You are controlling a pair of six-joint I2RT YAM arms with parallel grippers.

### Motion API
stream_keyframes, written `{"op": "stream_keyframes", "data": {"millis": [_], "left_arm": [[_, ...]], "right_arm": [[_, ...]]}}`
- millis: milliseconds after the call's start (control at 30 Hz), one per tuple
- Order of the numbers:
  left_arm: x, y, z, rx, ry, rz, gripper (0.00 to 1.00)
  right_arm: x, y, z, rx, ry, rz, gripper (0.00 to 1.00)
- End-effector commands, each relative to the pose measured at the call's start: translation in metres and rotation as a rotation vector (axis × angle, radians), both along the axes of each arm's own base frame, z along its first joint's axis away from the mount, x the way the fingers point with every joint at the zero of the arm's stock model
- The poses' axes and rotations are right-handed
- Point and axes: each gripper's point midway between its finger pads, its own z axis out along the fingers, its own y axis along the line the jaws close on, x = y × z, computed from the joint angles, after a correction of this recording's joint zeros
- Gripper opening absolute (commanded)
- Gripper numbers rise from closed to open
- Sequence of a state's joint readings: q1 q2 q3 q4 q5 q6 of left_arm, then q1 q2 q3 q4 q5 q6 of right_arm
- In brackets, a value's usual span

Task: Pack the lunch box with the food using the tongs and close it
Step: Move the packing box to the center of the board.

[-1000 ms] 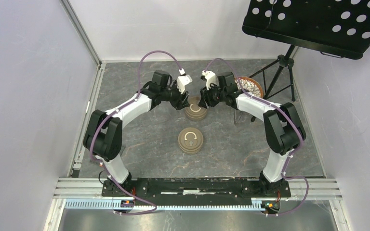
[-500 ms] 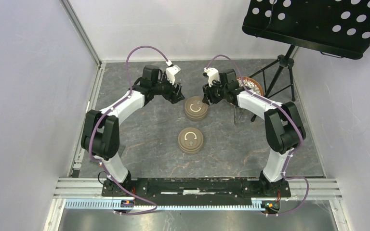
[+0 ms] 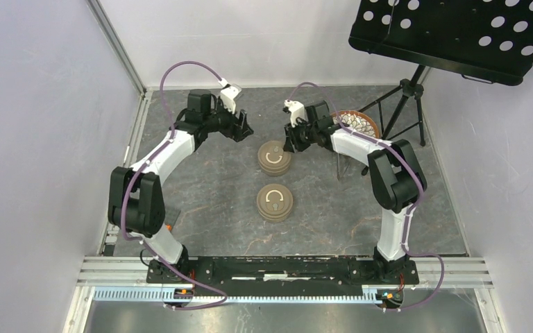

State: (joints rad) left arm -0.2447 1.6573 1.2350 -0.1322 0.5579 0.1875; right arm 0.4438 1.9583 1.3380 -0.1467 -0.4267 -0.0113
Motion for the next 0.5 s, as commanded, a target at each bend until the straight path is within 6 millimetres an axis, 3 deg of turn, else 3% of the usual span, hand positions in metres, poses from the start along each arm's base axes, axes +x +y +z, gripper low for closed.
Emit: {"op": "stream_keyframes", "data": {"millis": [0, 267, 467], "left_arm": [[-0.002, 0.016, 0.017, -0.042, -0.005, 0.056, 0.78], [-0.002, 0.057, 0.014, -0.05, 0.022, 0.155, 0.78], [-0.005, 0.097, 0.008, -0.083, 0.07, 0.268, 0.78]], "right_arm": [[-0.012, 0.044, 0.005, 0.069, 0.012, 0.08, 0.3], [-0.034, 0.111, 0.006, 0.1, -0.079, 0.32, 0.28], [-0.055, 0.145, 0.009, 0.19, -0.11, 0.555, 0.29]]}}
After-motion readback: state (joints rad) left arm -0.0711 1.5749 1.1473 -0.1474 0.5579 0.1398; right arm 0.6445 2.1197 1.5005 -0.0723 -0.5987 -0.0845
